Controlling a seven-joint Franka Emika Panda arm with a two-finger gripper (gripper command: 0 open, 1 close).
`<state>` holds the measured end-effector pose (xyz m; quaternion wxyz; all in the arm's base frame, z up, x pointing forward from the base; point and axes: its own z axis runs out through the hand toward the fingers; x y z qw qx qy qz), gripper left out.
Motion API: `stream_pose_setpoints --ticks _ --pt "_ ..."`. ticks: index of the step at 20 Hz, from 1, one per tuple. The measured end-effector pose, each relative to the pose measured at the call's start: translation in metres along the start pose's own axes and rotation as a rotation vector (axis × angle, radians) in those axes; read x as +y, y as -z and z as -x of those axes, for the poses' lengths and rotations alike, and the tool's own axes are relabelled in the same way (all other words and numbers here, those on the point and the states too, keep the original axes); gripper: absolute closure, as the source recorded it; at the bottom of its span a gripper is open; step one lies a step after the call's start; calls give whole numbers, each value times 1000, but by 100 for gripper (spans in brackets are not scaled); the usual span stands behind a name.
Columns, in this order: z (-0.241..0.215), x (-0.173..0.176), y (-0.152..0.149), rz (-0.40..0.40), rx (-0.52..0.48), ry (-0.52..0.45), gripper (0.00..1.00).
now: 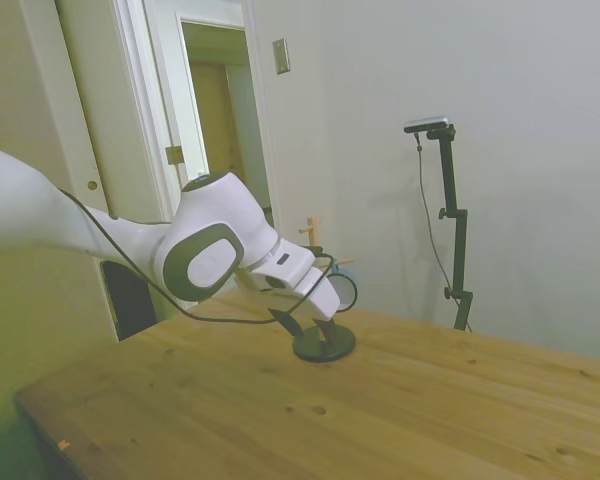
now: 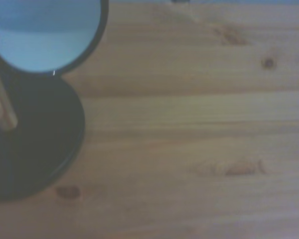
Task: Unload the mug
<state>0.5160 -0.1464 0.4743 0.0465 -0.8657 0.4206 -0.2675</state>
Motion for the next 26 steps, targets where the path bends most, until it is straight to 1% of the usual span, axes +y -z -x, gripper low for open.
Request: stream_pose_setpoints --ticks 5,8,9,11,13,17,19,22,26 --pt "-27 -20 -18 -104 50 9 0" --pt "-45 -35 -27 -145 66 26 0" --pt "-54 -46 -50 -140 60 39 0" --pt "-57 -48 -51 -144 64 45 0" --pt "-56 -54 -59 -161 66 47 0" --pt "-50 -81 -79 -234 81 59 0" --pt "-48 -93 -86 -259 76 68 0" --pt "-47 -103 -94 -280 71 86 0" --pt "-47 -109 -107 -294 59 99 0"
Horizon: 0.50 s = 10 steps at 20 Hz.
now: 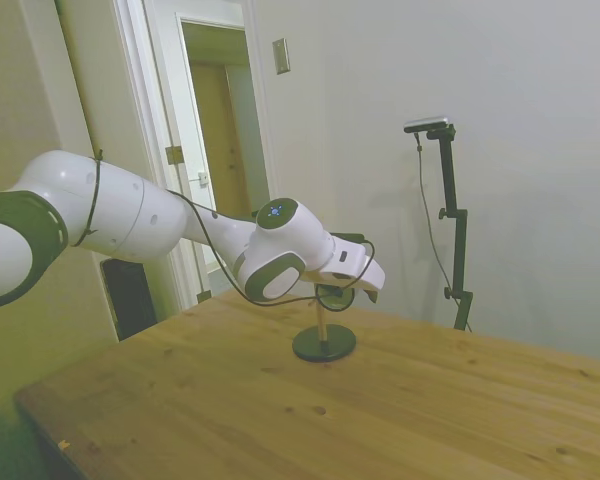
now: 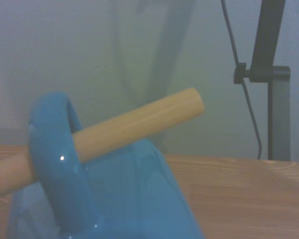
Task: Unload the mug
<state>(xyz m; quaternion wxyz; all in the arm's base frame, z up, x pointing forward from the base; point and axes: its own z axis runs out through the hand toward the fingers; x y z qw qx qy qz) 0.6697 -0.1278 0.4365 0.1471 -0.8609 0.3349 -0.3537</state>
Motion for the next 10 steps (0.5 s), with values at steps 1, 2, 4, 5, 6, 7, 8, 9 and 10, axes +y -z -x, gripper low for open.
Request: stream_pose_setpoints --ticks 1,2,4,5,6,7,8,9,10 --pt "0 0 -3 -2 -2 2 100" --pt "-2 0 -5 -4 -1 1 100" --pt "-4 0 -7 -7 0 -2 100" --pt "-5 0 -8 -9 0 -3 100" --pt "-6 1 -8 -10 0 -4 100" --pt "-7 1 -7 -12 -1 -4 100" --pt "-8 0 -7 -14 -1 -4 100" --pt "-9 0 -6 -16 -3 -3 100" --pt "-10 0 -6 -18 -4 -3 100"
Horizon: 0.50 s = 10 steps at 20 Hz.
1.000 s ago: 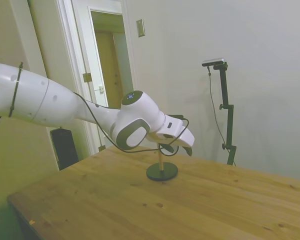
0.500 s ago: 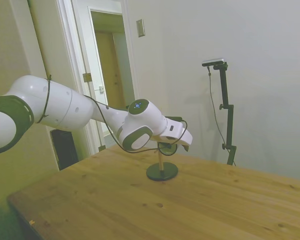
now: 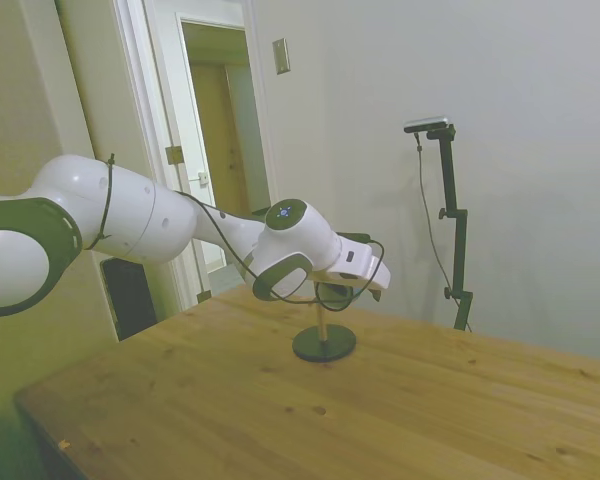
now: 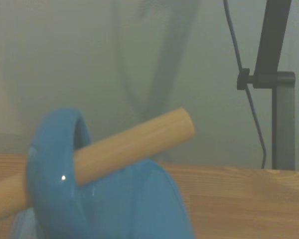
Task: Unload the mug
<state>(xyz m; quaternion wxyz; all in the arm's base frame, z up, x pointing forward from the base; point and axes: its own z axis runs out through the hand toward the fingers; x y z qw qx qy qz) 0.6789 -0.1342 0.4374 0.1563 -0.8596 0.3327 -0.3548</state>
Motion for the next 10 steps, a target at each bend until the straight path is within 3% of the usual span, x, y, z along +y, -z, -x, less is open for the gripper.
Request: stream_pose_setpoints --ticks 10 --pt "13 0 -7 -8 -40 26 100"
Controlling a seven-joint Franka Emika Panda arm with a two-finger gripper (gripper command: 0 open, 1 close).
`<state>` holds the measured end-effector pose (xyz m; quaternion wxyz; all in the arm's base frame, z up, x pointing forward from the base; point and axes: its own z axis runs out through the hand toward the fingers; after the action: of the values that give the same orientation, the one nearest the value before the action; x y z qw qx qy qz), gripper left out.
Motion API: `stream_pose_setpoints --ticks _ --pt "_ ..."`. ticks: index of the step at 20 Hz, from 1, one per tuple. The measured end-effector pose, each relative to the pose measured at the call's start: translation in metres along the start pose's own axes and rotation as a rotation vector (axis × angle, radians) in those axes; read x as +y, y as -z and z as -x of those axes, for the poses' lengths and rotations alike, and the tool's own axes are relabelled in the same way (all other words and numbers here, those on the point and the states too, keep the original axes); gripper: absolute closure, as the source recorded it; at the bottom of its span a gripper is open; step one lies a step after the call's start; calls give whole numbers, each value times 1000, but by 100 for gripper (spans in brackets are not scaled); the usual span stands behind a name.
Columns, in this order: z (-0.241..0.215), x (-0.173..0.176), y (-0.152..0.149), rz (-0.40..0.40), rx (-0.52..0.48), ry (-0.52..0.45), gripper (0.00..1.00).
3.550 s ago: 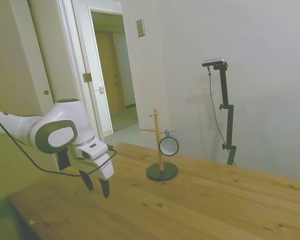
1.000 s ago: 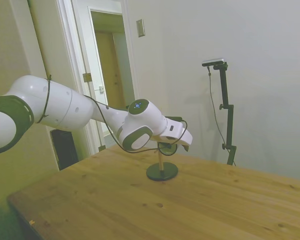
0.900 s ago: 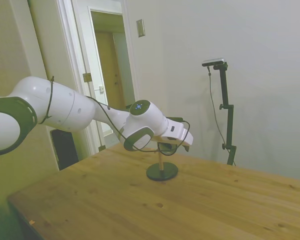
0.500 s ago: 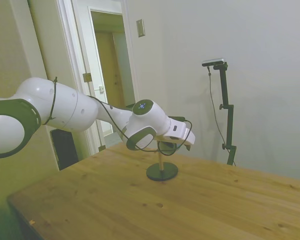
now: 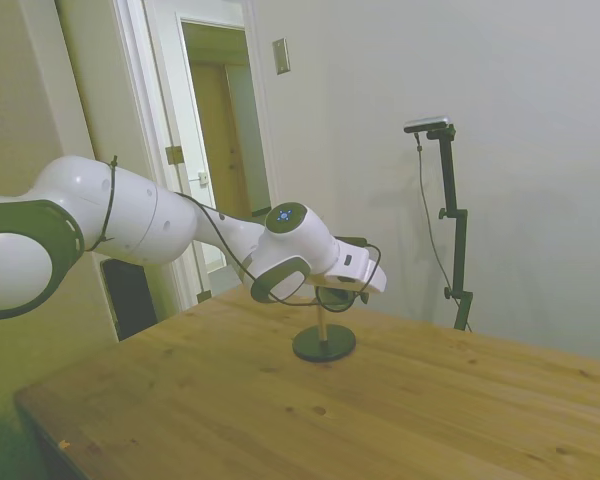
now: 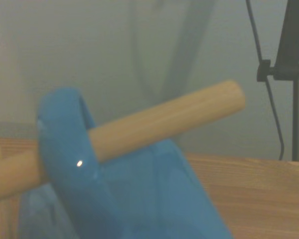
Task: Unload the mug
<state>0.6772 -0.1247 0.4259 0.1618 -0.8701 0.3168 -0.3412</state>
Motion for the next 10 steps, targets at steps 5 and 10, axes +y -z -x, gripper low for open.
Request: stream_pose_setpoints --ticks 5,10 --pt "0 -1 2 -9 -2 13 100" --pt "-3 -1 8 -18 3 19 100"
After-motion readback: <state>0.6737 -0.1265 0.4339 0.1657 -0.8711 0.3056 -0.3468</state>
